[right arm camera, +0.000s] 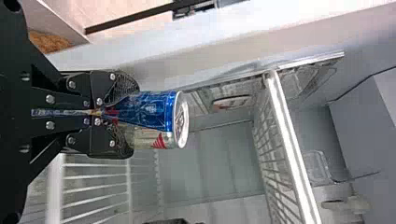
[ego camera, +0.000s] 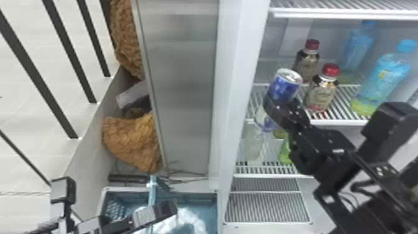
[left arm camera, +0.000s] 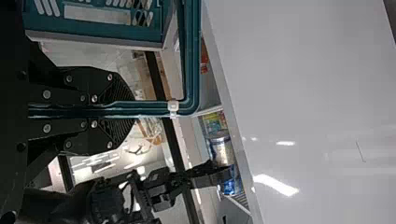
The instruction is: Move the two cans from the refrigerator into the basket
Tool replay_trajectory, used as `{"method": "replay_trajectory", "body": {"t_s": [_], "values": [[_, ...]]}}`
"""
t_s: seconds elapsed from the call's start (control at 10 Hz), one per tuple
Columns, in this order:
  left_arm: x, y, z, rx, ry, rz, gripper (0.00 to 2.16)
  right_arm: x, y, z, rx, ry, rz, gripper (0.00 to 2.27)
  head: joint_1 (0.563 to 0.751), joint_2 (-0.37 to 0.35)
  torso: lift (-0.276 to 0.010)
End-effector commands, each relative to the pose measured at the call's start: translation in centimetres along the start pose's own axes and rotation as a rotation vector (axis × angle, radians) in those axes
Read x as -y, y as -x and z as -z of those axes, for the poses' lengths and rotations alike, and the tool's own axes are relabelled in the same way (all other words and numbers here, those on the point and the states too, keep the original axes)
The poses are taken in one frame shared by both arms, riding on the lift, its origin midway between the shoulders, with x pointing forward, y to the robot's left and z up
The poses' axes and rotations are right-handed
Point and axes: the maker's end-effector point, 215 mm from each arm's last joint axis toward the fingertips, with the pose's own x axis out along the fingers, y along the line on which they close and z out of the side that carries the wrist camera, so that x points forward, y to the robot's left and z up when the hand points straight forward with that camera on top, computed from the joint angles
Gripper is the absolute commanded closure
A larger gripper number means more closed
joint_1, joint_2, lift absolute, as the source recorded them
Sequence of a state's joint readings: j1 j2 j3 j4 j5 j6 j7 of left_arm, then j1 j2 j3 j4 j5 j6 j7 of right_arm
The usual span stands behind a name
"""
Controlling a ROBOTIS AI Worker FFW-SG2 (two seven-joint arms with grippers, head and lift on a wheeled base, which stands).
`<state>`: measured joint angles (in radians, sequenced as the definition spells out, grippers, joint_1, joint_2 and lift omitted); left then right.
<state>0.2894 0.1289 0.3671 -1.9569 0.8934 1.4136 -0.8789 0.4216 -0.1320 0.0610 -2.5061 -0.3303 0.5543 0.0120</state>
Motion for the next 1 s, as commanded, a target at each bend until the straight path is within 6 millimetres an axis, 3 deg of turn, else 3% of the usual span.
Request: {"method": "replay_trajectory", "body": {"t_s": [0.0, 0.3, 0.9], "values": [[0.0, -0.1, 0.1, -0.002, 0.0, 0.001, 1.19, -0.6, 2.0, 0.4, -0.04, -0.005, -0.002, 1.28, 0.695, -0.039, -0.031], [-0.2, -0.1, 0.1, -0.003, 0.001, -0.006, 1.19, -3.4, 5.0, 2.0, -0.139, -0.034, -0.061, 1.28, 0.695, -0.027, -0.031], [0.2, -0.2, -0.6, 0.004, -0.014, -0.001, 1.19, -9.6, 6.9, 9.1, -0.345, -0.165, -0.242, 1.28, 0.695, 0.061, -0.031]]}}
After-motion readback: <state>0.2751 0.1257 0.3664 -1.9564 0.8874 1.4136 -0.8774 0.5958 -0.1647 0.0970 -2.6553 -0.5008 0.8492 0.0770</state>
